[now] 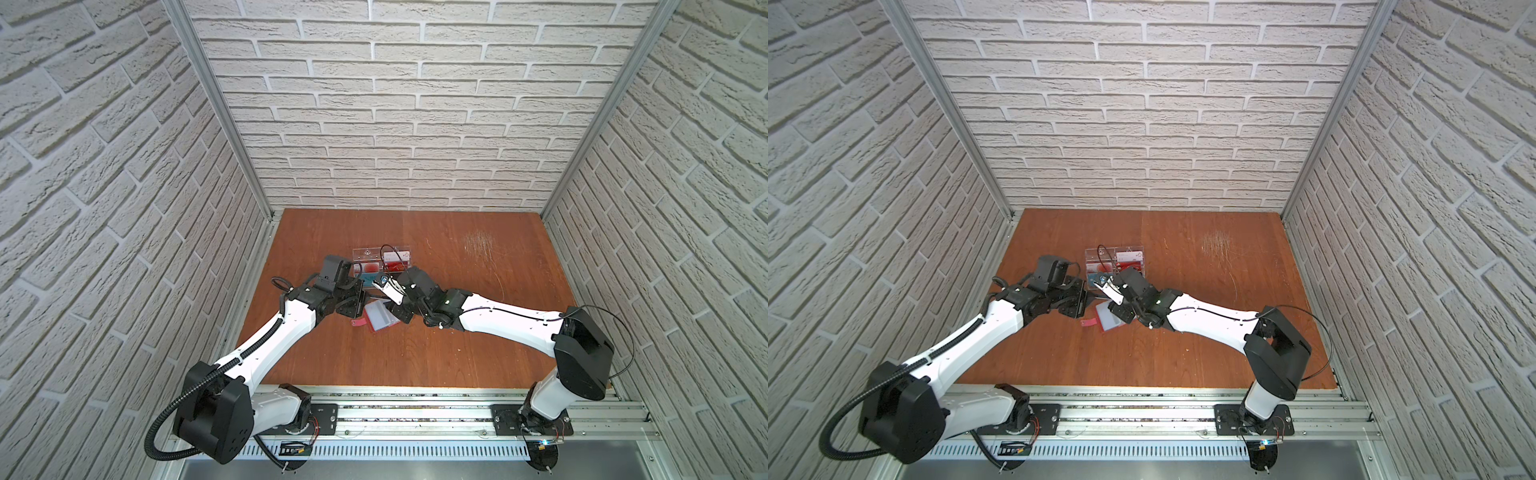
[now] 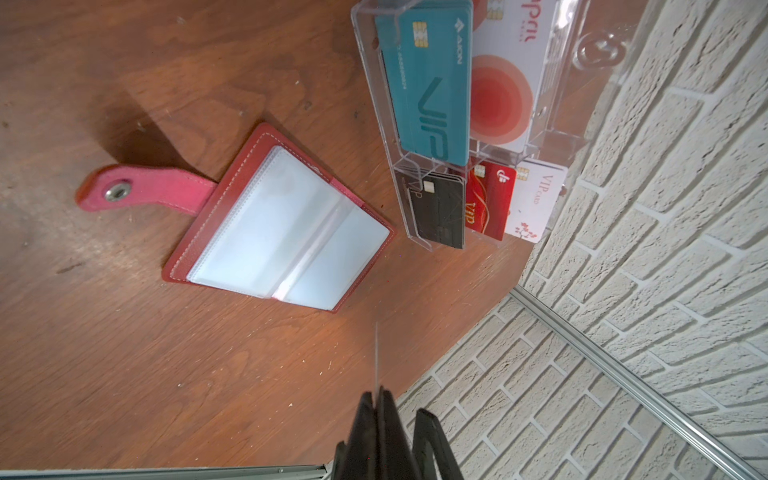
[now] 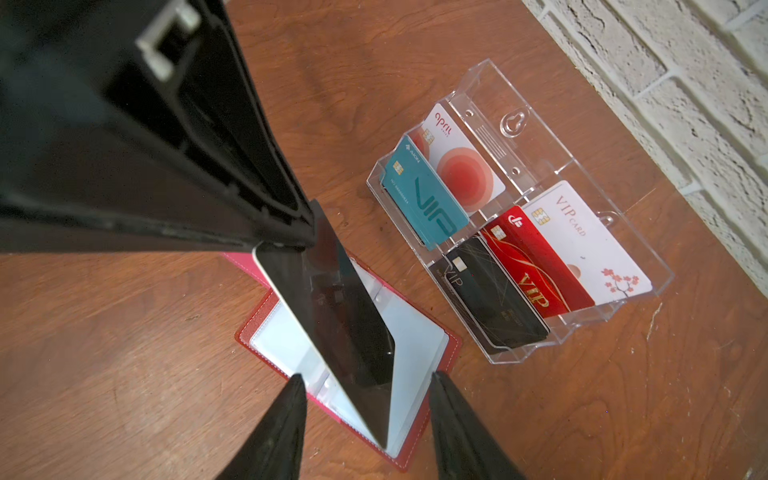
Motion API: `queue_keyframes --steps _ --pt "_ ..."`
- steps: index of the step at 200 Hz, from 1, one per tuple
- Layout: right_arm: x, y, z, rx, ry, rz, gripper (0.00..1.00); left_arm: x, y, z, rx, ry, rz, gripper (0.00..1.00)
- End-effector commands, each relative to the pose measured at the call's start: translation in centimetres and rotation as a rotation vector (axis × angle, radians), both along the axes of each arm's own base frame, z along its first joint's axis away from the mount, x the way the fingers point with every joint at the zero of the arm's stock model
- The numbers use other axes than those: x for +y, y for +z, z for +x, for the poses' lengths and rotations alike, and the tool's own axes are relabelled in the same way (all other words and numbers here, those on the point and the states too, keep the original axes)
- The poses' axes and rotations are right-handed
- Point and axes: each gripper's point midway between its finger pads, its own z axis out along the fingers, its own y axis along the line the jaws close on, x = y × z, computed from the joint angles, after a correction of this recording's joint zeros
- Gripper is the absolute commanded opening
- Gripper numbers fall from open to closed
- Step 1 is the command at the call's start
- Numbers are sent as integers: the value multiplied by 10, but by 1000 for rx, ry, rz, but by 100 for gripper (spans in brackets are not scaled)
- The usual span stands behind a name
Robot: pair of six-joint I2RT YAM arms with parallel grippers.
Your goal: Take the credit cards out of the card holder
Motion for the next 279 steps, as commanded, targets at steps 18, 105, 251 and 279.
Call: queue_keyframes --steps 18,105,251,279 --pt "8 9 17 -47 -12 27 44 0 -3 3 -6 -8 -13 0" --pt "12 -2 17 -12 16 32 12 3 -11 2 -3 -5 -17 0" --pt "-48 13 50 26 -61 -131 6 49 15 29 -191 35 -33 96" --pt "-66 17 68 63 -52 -218 6 53 33 31 -339 2 -8 98"
